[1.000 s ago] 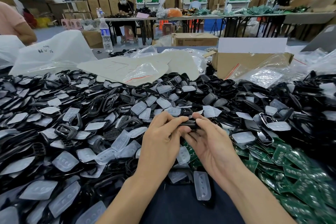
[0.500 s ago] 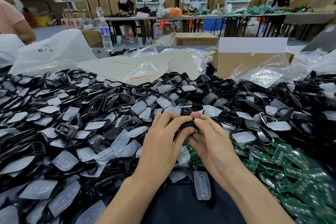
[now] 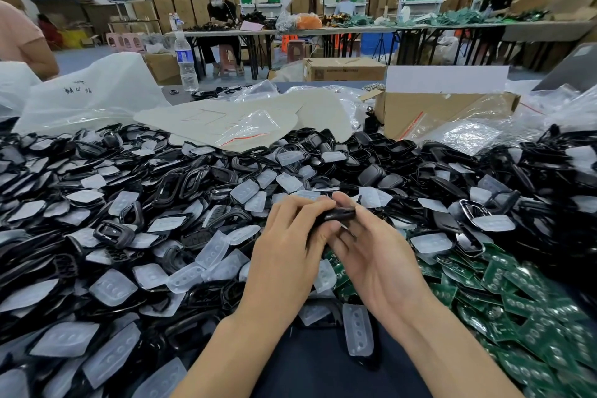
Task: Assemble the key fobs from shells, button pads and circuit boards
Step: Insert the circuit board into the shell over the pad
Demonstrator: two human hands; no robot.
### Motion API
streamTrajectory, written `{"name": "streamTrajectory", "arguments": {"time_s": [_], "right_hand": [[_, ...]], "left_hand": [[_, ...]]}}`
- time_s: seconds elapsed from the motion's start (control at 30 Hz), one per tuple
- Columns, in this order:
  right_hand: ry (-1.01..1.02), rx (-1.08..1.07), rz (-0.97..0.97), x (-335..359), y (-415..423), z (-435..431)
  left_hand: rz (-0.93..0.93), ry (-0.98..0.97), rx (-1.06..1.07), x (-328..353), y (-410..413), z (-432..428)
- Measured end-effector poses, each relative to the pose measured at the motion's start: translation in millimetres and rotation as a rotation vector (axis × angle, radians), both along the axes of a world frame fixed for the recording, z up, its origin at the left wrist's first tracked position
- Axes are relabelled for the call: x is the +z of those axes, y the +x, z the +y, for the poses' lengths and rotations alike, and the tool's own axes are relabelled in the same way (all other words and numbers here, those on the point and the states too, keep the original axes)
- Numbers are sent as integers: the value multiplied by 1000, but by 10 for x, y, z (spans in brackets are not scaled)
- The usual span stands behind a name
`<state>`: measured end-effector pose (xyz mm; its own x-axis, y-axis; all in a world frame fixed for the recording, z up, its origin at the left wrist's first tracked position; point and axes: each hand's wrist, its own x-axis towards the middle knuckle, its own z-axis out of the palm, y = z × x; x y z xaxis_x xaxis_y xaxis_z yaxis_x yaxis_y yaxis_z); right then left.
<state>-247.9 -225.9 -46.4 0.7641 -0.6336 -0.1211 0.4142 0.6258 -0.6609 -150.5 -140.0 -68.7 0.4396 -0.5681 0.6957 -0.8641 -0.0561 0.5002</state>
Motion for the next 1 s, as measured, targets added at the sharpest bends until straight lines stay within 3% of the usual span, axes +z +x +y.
{"name": "streamTrajectory", "arguments": {"time_s": [0.23, 0.4, 0.73, 1.0], "right_hand": [[136, 50, -91, 1, 13, 46], [331, 47, -226, 1, 45, 86], [314, 33, -250, 42, 32, 169], [419, 3, -290, 51, 25, 195]], "left_hand": [[-101, -19, 61, -10, -36, -31], [67, -97, 13, 8, -146, -86], [142, -243, 46, 34, -229, -146], [112, -257, 66, 0, -234, -177]]}}
